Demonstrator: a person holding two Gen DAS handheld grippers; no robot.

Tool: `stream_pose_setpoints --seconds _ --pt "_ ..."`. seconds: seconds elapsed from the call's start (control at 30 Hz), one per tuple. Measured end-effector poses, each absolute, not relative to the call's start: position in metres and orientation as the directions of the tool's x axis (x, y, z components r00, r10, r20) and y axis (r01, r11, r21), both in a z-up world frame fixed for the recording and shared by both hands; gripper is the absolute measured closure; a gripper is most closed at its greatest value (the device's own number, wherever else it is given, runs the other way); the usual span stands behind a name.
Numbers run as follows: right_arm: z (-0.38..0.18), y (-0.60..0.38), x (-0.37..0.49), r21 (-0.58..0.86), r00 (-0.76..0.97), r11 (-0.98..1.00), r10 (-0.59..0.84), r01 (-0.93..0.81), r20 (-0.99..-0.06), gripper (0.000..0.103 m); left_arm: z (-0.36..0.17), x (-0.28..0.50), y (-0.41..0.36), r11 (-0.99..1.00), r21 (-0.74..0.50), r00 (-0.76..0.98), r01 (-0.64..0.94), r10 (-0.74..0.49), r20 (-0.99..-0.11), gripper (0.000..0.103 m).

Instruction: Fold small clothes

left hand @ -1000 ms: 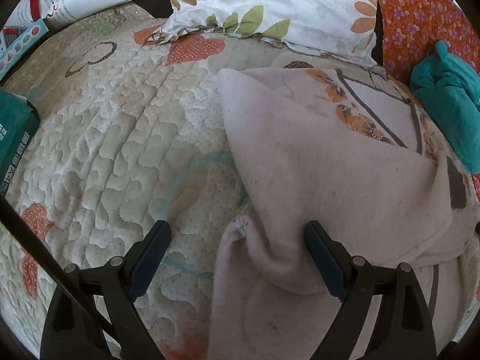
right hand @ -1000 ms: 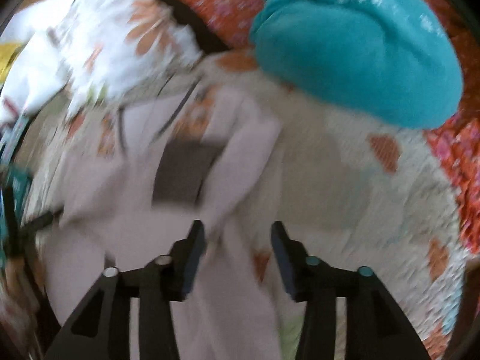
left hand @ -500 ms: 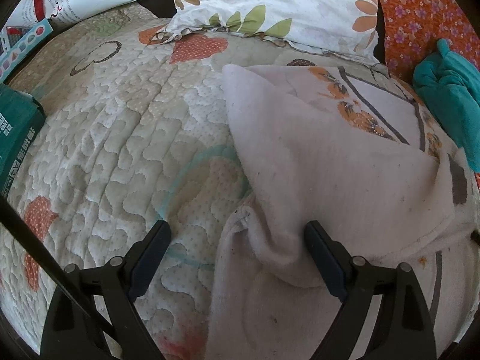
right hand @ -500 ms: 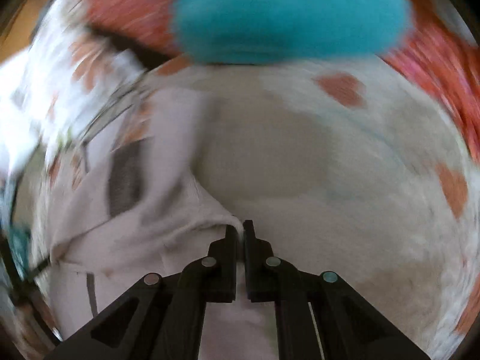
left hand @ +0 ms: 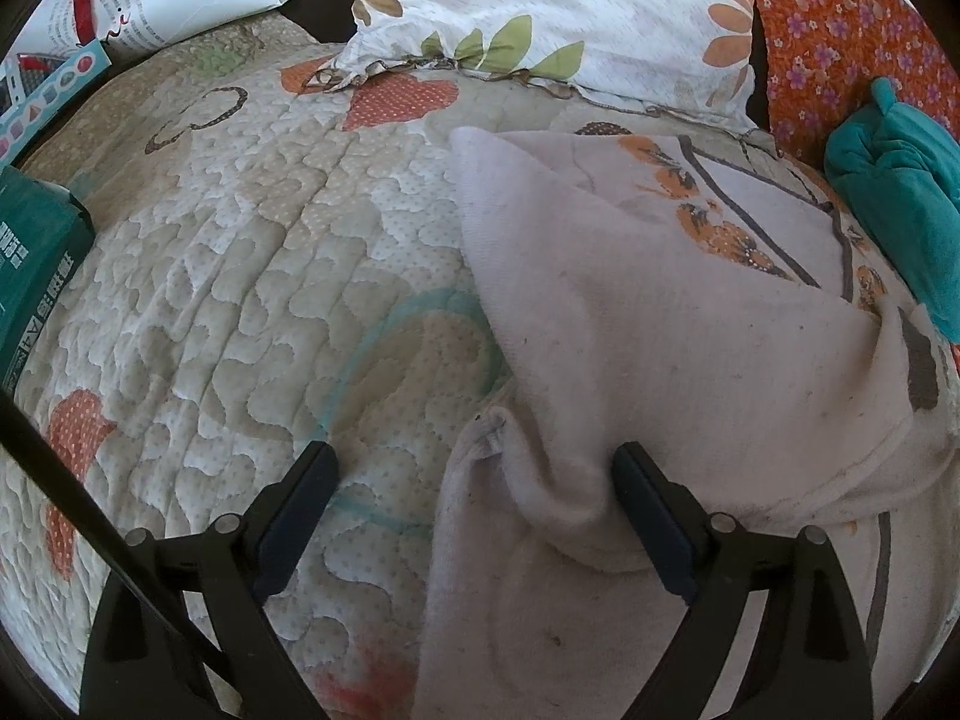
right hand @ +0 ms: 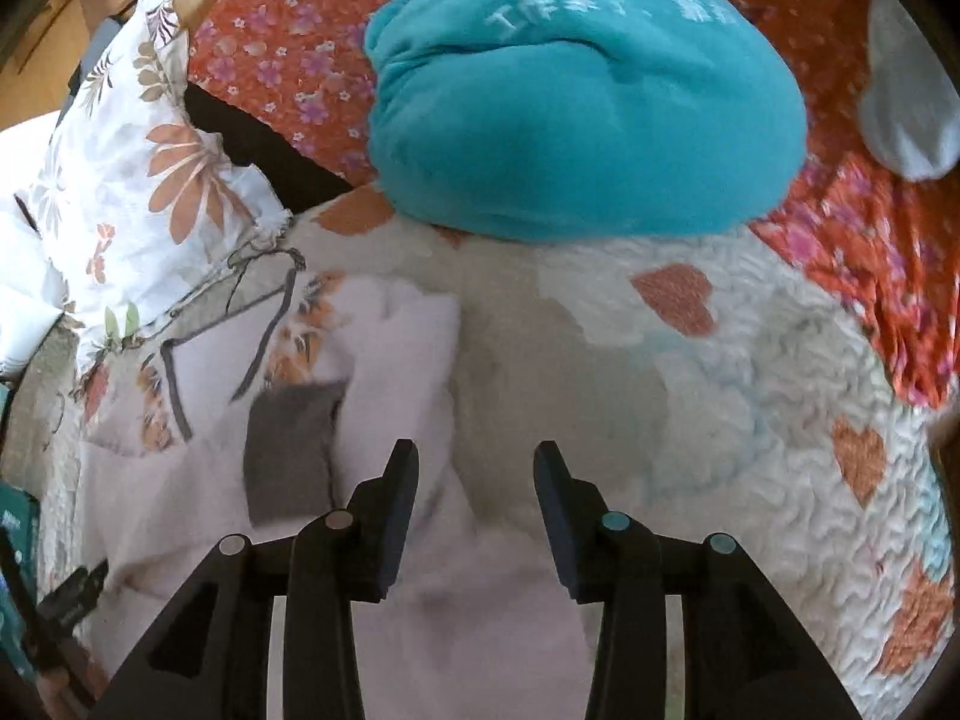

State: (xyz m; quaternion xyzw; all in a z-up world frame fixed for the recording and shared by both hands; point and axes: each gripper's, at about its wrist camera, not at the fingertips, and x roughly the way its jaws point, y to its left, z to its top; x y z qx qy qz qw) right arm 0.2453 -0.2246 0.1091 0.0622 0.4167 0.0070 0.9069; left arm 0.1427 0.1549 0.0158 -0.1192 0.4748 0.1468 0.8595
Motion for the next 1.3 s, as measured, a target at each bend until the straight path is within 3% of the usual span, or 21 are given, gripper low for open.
stream_pose_setpoints --seconds 0.07,0.17,0.33,0.43,0.57,0.7,0.9,0.97,1.07,1.3 --pt "0.117 -0.22 0.243 0.157 0.689 0.987 0.104 0.015 -0.717 0.059 0.015 0.141 0.155 0.928 -0.066 0.511 -0.367 0.142 -0.848 0.01" --pt "0.106 -0.202 0.253 0.267 0.606 0.961 0.254 -0.071 -0.753 0.059 0.014 0.141 0.155 0.926 -0.063 0.521 -0.373 0.152 -0.84 0.008" --pt "0.075 -0.173 0.269 0.218 0.536 0.966 0.259 -0.139 -0.804 0.06 0.012 0.141 0.155 0.925 -0.056 0.527 -0.377 0.164 -0.834 0.005" --pt "0.06 -0.167 0.277 0.231 0.472 0.96 0.279 -0.158 -0.836 0.099 0.01 0.141 0.156 0.924 -0.061 0.529 -0.377 0.161 -0.833 0.003" --pt "0.072 -0.184 0.267 0.239 0.513 0.96 0.28 -0.144 -0.812 0.099 0.009 0.14 0.157 0.924 -0.061 0.538 -0.378 0.166 -0.827 0.002" --pt "0.071 -0.21 0.261 0.173 0.524 0.984 0.173 -0.049 -0.834 0.099 0.008 0.14 0.157 0.923 -0.062 0.545 -0.379 0.168 -0.822 0.0" --pt "0.078 -0.222 0.244 0.196 0.529 0.98 0.177 -0.02 -0.83 0.095 0.01 0.139 0.157 0.923 -0.066 0.53 -0.378 0.158 -0.833 0.0" --pt "0.087 -0.23 0.232 0.202 0.546 0.979 0.177 -0.014 -0.819 0.078 0.015 0.132 0.159 0.918 -0.092 0.521 -0.385 0.134 -0.843 0.005" --pt "0.096 -0.243 0.209 0.172 0.575 0.985 0.146 -0.01 -0.805 0.056 0.027 0.108 0.159 0.917 -0.161 0.538 -0.366 0.067 -0.84 0.03" --pt "0.075 -0.298 0.158 0.23 0.489 0.966 0.144 0.12 -0.86 0.056 0.033 0.045 0.177 0.864 -0.262 0.533 -0.429 0.007 -0.846 0.034"
